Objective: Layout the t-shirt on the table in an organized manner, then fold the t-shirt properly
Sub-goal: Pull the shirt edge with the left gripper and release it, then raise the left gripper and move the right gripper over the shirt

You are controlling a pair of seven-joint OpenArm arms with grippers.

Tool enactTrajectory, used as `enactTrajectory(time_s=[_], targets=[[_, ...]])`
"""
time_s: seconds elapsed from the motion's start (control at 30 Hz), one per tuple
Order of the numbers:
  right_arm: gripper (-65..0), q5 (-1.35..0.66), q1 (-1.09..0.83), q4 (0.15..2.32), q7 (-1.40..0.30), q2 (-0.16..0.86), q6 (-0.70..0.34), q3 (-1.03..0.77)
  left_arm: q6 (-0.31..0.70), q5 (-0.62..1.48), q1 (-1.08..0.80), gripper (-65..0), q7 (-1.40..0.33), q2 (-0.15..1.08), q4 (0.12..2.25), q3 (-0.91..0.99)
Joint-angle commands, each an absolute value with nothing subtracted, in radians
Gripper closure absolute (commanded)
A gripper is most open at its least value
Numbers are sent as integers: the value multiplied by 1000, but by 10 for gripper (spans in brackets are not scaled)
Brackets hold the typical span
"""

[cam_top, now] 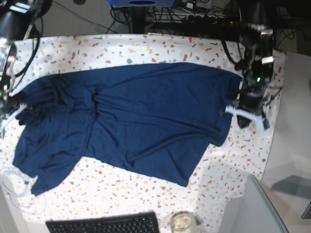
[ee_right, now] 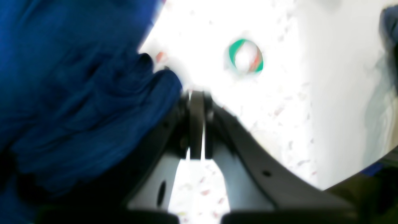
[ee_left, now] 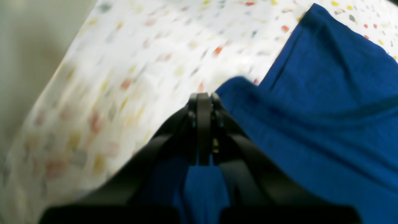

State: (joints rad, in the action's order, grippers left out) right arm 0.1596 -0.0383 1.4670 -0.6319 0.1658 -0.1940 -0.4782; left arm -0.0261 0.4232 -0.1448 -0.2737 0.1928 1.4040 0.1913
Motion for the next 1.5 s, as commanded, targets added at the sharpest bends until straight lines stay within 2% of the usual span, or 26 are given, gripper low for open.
enactTrajectory(time_s=[0.0,0.2,0.4,0.5,0.57,0.73,0.8,0.93,1.17,1.47], targets=[[0,170,-47,1527,-621,171,-185,-513,-25,473,-182,0,-257,206,1437,214],[0,170,-165,1681,-618,87,-185,-579,-25,750,-407,-5,-255,236,1537,291],[0,168,-189,1664,-616,59,-185,-584,-25,751,-504,-388,-254,208,1595,292],[0,168,-189,1643,-615,58,-186,-584,-24,751,-499,-456,-254,208,1552,289],[0,168,-189,1638,-615,56,-186,-581,-24,751,-487,-439,-252,208,1523,289],[0,168,-189,1638,-615,54,-186,-579,-24,751,-437,-280,-252,208,1480,289],[0,168,-189,1638,-615,54,-186,-579,-24,751,-426,-244,-254,209,1478,289],[0,168,-189,1638,-615,53,-186,-582,-24,717,-400,-244,-257,209,1460,288],[0,168,-191,1638,-615,53,-186,-584,-24,496,-386,-237,-255,177,1415,292],[0,168,-203,1638,-615,53,-186,-584,-27,469,-421,-235,-255,171,1412,389]])
